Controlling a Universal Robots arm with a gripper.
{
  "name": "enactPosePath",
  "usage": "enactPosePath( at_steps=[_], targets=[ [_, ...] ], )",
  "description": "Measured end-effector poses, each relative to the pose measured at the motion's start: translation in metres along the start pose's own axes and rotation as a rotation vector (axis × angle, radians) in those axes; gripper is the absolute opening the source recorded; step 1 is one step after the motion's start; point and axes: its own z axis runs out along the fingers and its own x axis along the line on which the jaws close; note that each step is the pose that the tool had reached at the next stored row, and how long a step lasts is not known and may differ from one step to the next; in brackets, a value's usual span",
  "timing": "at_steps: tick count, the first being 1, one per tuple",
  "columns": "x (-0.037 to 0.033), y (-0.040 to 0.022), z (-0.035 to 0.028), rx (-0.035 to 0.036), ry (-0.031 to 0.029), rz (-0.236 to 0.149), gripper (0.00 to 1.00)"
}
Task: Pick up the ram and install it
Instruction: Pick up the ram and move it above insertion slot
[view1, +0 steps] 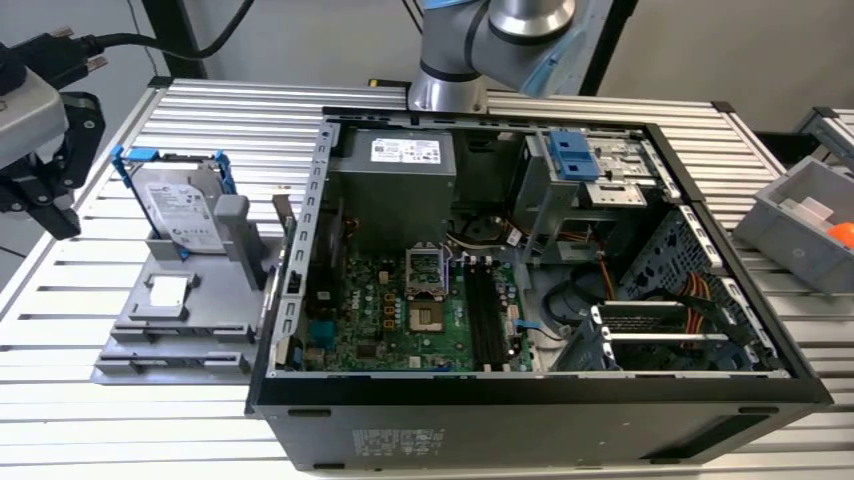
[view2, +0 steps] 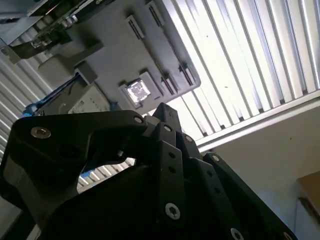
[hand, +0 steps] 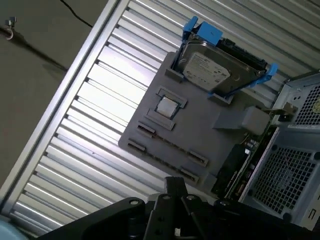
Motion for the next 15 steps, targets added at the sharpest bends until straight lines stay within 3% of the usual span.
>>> enactPosePath(
  at_steps=[15],
  targets=[
    [0.0000,0.0000,0.0001,-0.0148,0.0205,-0.266,0.00]
  ],
)
